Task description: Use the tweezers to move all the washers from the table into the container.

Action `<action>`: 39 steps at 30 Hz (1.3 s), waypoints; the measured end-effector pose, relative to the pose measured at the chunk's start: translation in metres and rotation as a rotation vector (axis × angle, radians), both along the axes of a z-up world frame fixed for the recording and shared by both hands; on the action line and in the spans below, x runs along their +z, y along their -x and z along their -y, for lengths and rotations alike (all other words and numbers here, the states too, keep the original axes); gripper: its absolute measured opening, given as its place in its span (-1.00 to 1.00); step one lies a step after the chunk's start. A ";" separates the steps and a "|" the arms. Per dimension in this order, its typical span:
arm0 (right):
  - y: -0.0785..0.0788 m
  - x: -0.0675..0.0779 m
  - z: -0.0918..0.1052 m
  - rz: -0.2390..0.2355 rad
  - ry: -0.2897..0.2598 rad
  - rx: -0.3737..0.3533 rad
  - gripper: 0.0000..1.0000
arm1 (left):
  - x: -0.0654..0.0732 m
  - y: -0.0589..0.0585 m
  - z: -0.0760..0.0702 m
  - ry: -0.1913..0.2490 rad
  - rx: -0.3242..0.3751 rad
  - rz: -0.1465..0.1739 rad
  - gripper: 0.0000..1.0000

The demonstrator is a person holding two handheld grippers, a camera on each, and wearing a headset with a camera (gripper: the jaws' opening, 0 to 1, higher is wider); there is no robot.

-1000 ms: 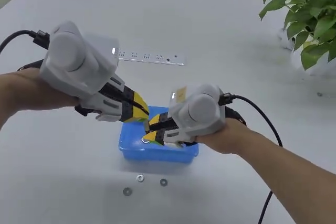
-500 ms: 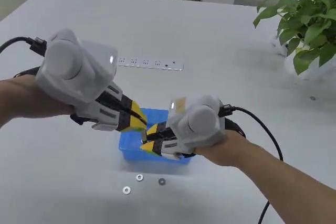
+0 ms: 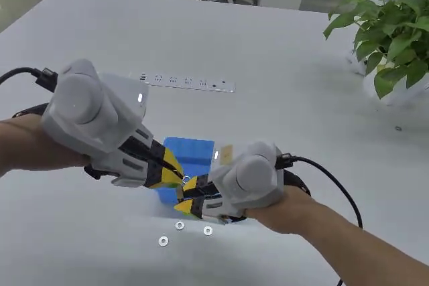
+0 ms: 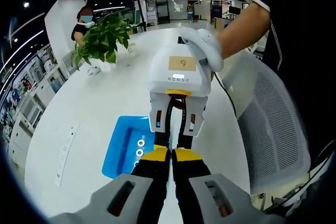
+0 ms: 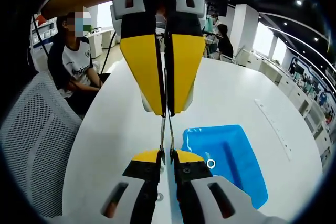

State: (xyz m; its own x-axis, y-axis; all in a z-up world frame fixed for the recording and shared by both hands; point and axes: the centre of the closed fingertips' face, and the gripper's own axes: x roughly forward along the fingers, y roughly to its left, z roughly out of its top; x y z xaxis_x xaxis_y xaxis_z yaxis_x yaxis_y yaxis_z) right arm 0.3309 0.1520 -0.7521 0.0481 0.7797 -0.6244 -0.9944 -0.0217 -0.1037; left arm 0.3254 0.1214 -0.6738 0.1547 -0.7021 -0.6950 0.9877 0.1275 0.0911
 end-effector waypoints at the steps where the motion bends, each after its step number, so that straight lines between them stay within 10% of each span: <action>1: 0.001 -0.001 0.000 -0.001 0.001 0.002 -0.77 | -0.002 0.002 0.000 -0.001 0.000 -0.002 -0.89; 39: 0.040 -0.033 -0.022 -0.056 0.019 0.073 -0.76 | -0.035 0.036 -0.023 -0.049 0.024 -0.076 -0.89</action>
